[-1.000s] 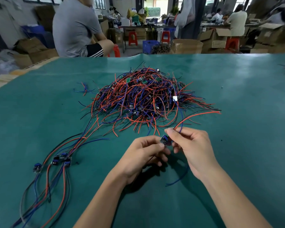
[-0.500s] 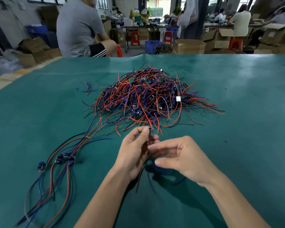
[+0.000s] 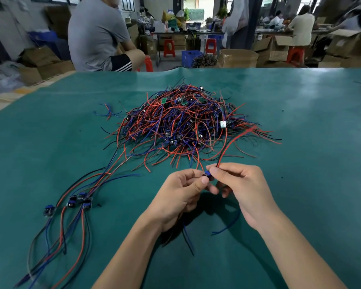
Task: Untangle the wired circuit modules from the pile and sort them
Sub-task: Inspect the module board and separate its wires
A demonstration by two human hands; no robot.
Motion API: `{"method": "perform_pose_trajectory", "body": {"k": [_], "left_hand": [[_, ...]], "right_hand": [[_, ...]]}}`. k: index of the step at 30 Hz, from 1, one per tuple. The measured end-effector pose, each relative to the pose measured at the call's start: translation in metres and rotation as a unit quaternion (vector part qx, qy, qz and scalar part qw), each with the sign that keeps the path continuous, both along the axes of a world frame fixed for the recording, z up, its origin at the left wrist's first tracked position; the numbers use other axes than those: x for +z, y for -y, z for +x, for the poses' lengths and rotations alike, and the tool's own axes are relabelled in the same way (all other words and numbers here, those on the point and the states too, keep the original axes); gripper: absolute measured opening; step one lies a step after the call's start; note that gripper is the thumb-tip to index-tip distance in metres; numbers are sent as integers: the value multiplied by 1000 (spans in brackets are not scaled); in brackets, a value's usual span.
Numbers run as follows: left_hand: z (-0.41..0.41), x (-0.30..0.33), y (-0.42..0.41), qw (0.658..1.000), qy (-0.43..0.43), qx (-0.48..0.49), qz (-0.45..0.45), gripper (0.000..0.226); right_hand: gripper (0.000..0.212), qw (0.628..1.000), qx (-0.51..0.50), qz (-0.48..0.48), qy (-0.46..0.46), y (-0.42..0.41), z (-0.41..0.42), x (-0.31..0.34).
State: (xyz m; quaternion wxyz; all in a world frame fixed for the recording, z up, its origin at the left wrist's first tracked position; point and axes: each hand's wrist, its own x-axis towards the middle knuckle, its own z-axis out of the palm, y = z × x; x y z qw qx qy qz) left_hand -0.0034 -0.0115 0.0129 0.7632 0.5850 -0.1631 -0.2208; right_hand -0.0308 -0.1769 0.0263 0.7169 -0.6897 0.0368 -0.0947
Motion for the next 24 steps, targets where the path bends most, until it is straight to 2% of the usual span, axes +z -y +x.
{"method": "perform_pose_trajectory", "body": {"k": [3, 9, 12, 15, 19, 21, 22, 24], "left_hand": [[0, 0, -1, 1000, 9, -22, 1, 13], [1, 0, -1, 998, 23, -56, 13, 9], [0, 1, 0, 997, 27, -73, 23, 9], [-2, 0, 1, 996, 27, -84, 28, 14], [-2, 0, 2, 999, 18, -31, -2, 7], [0, 0, 1, 999, 6, 21, -34, 12], [1, 0, 2, 998, 3, 39, -44, 12], [1, 0, 2, 998, 4, 51, -46, 12]], "right_hand": [[6, 999, -32, -1, 16, 4, 2, 0], [21, 972, -197, -75, 107, 23, 8, 3], [28, 954, -272, -11, 125, 39, 9, 7], [23, 934, -329, 43, 135, 50, 9, 9], [19, 893, -419, 101, 132, 64, 7, 13], [22, 905, -408, 80, 95, 67, 5, 13], [25, 927, -364, 57, 75, 63, 3, 11], [25, 978, -206, -14, 43, 42, -1, 7]]}}
